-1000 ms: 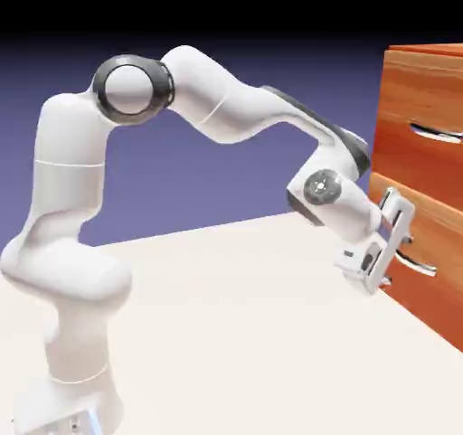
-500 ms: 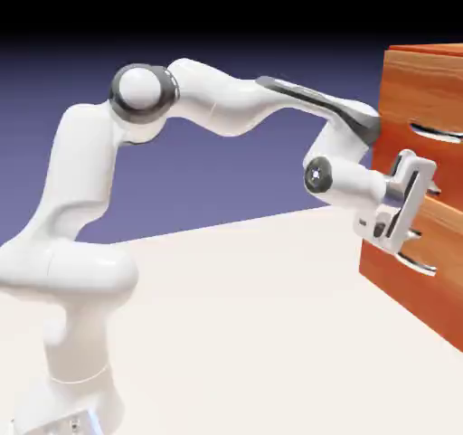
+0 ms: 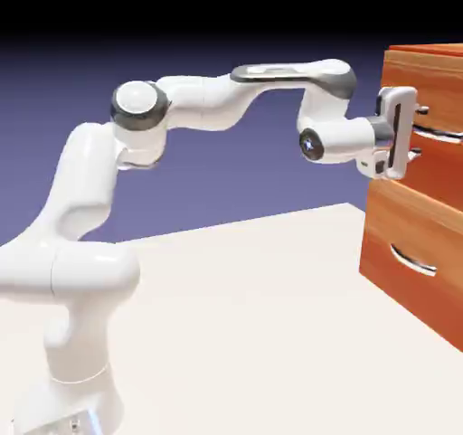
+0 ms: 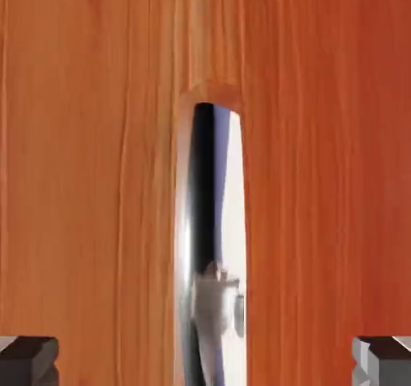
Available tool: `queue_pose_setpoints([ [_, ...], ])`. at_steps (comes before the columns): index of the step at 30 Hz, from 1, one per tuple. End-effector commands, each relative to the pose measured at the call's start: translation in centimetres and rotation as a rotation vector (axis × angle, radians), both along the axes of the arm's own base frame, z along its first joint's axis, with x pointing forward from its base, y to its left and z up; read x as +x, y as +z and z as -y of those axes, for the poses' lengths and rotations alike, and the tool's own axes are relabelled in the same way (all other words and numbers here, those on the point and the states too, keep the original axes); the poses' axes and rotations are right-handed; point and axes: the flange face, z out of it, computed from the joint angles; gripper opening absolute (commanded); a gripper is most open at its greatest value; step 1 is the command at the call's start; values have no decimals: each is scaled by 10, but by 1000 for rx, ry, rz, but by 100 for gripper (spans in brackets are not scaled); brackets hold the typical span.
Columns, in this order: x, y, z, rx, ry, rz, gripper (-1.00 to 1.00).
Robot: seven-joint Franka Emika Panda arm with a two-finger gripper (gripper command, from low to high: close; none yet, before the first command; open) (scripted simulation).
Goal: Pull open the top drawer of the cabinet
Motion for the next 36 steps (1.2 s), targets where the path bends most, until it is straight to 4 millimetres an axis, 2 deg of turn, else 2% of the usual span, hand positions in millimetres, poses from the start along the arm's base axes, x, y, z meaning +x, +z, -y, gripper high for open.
queue_pose_setpoints([
  [1,4,-1,0,1,0,-1,0],
  [2,4,-1,0,1,0,-1,-100],
  [3,4,-1,0,1,0,-1,-100],
  [10,-49,-1,0,1,0,-1,-100],
  [24,-170,-1,1,1,0,-1,-100],
  [32,-249,-1,1,1,0,-1,-100],
  [33,-253,-1,1,1,0,-1,-100],
  [34,-253,-1,1,1,0,-1,100],
  [35,-253,-1,1,1,0,-1,100],
  [36,-263,0,0,-1,-1,-1,100],
])
